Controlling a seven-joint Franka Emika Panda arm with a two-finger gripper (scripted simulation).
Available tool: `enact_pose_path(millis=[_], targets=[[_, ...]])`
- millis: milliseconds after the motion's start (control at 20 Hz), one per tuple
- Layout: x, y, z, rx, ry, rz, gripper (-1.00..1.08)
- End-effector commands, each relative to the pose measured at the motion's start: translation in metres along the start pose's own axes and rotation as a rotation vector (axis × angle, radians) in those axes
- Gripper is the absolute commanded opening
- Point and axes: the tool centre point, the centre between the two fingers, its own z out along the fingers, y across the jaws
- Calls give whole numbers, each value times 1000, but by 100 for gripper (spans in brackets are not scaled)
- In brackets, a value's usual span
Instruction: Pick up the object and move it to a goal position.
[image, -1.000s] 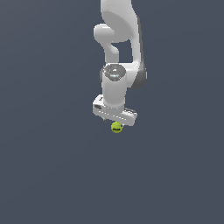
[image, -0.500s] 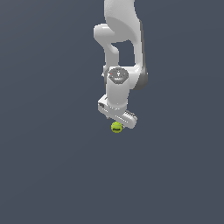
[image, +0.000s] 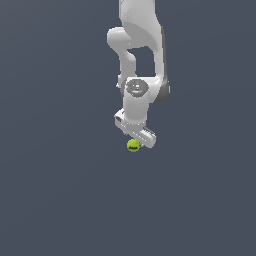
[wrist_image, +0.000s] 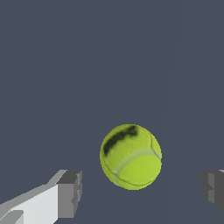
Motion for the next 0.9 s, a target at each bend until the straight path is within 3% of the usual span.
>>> enact_pose_path(millis=[0, 850], targets=[[-1, 0, 1, 0, 0, 10, 100], [-1, 1, 49, 0, 0, 11, 100]])
